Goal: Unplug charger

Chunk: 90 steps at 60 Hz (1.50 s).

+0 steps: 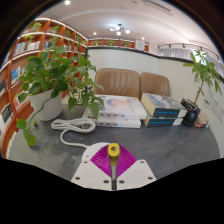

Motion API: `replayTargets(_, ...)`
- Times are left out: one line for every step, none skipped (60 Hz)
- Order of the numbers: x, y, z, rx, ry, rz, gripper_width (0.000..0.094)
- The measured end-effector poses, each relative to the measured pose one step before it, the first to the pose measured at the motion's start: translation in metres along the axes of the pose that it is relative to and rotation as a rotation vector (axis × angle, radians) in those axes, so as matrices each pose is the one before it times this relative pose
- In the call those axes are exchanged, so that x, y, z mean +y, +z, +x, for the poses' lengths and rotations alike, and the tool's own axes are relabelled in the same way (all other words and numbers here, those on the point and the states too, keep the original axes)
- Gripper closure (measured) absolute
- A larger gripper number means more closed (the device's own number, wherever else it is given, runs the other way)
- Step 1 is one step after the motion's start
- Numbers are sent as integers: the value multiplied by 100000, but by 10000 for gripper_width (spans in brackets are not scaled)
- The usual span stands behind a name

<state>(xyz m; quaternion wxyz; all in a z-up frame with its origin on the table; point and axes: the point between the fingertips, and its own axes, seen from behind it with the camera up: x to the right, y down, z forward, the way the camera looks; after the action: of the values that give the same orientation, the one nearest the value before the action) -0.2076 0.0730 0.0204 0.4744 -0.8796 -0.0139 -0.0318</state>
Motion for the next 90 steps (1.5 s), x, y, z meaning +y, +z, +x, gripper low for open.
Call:
replayTargets(38,-14,-42,-428,311,-447,898)
replayTargets(25,-15,-40,-548,288,-572,898)
replayTargets(37,-15,-42,-691,361,-843,898)
replayTargets(19,-10,-42,-816,688,-1006,904)
replayTargets(6,195,-8,-454,913,-1295,908)
replayTargets(-20,-192,36,-1681,1559,-2643,912)
replayTargets(42,-92,-27,-1673,1522,-2551,916)
replayTargets(-434,-255,-17,-2307,2848,-1361,917)
replayTargets(-790,-403,-144,-800,2884,1383,917)
replayTargets(-1975,-855,154,-1324,4152,3742,916)
replayTargets(-2393,-1078,294,-310,2974,4590,916)
replayTargets(-3267,-1199,527,-361,2799,5719,915)
replayTargets(-2961,-1052,458,822,-143,5721,915)
replayTargets(-3076,-775,340,296,555,4529,915)
replayTargets(-2390,-1111,220,737,-1606,5274,915)
replayTargets(-2559,-872,378,263,-562,4656,915)
replayTargets(-2353,-769,360,9,-44,3795,914)
replayTargets(-1980,-623,309,-247,621,3026,912)
replayTargets(-1606,-446,362,-444,796,2226,909)
replayTargets(-2445,-843,498,-183,-19,2652,909)
replayTargets(-581,296,429,-220,226,439,907)
replayTargets(-815,-247,466,36,-470,867,907)
replayTargets(-606,-245,548,267,-779,701,905)
replayTargets(-418,-188,659,536,-935,582,904)
replayTargets(-266,-192,713,787,-844,519,902)
replayTargets(-379,-175,788,723,-679,522,902)
replayTargets(-161,241,664,681,-929,-339,902)
replayTargets(315,15,644,618,-904,-537,902)
replayTargets(544,148,677,694,-719,-1164,902)
replayTargets(750,135,645,720,-366,-1519,902)
replayTargets(863,182,579,610,-69,-1638,902)
replayTargets(969,231,503,326,107,-1832,902)
replayTargets(1680,-664,815,-140,112,-1762,900)
replayTargets(651,668,602,-341,155,-2974,901)
replayTargets(1211,438,436,-325,158,-2714,901)
replayTargets(1332,426,343,-325,111,-2731,901)
replayTargets(1349,486,389,-302,-207,-2567,901)
replayTargets(1331,484,410,-278,-577,-2409,901)
replayTargets(1342,511,385,-343,-520,-2212,901)
replayTargets(2574,351,124,-155,-426,-1079,901)
replayTargets(946,555,457,-652,-485,-2309,901)
replayTargets(1172,596,330,-715,-487,-2298,901)
replayTargets(1147,582,240,-793,-162,-2226,900)
replayTargets(1912,576,-236,-699,244,-1913,900)
replayTargets(1062,573,147,-906,75,-2005,900)
replayTargets(1001,549,163,-963,-416,-1938,901)
replayTargets(943,547,130,-914,-741,-1868,901)
replayTargets(980,454,-107,-688,-499,-1982,900)
replayTargets(942,495,133,-435,-164,-905,899)
replayTargets(782,428,89,-592,157,-1318,899)
replayTargets(765,431,37,-690,339,-1398,900)
replayTargets(782,418,19,-875,490,-1666,900)
replayTargets(743,385,-8,-913,660,-1663,899)
replayTargets(607,339,14,-889,579,-1379,899)
replayTargets(395,301,86,-645,37,-776,899)
replayTargets(434,243,74,-411,-44,-635,899)
replayTargets(371,231,111,-199,48,-561,898)
replayTargets(338,185,134,-116,460,-578,898)
replayTargets(324,144,77,-260,764,-634,898)
replayTargets(178,109,-13,-723,638,-868,895)
replayTargets(-221,-7,-113,-1065,484,1490,896)
replayTargets(59,7,7,-543,102,171,896)
replayTargets(156,-18,35,-267,-40,-401,897)
replayTargets(-84,15,-37,-386,220,555,897)
replayTargets(-83,-266,22,-324,331,-730,896)
replayTargets(-14,131,-36,-92,270,73,896)
replayTargets(56,47,-18,-172,227,-112,888)
replayTargets(22,24,-36,-302,232,-134,870)
replayTargets(24,35,1,-106,135,-236,852)
replayTargets(-7,22,-13,-131,-9,-350,837)
replayTargets(4,20,-11,-124,-204,-417,823)
replayTargets(43,-106,20,-239,-316,-468,802)
replayTargets(45,2,61,486,-328,-630,756)
replayTargets(-7,-42,164,933,-528,-431,694)
replayTargets(-111,-86,218,1125,-821,-48,616)
replayTargets(-169,-187,283,945,-995,334,488)
replayTargets(-278,-173,272,1256,-830,670,479)
replayTargets(-358,-245,286,1478,-612,829,420)
replayTargets(-436,-318,263,1455,-664,983,385)
replayTargets(-500,-374,204,1285,-615,1196,355)
replayTargets(-546,-453,62,866,-481,1341,338)
replayTargets(-568,-434,8,826,7,1378,323)
replayTargets(-625,-477,144,411,340,848,307)
replayTargets(-586,-633,-96,366,206,1030,286)
replayTargets(-652,-673,-79,283,263,1296,261)
replayTargets(-713,-702,-91,270,351,1521,237)
replayTargets(-693,-751,-127,144,540,1488,217)
replayTargets(-689,-827,-219,-155,608,1370,199)
replayTargets(-683,-909,-231,-274,669,1301,188)
replayTargets(-710,-944,-248,-331,720,1375,180)
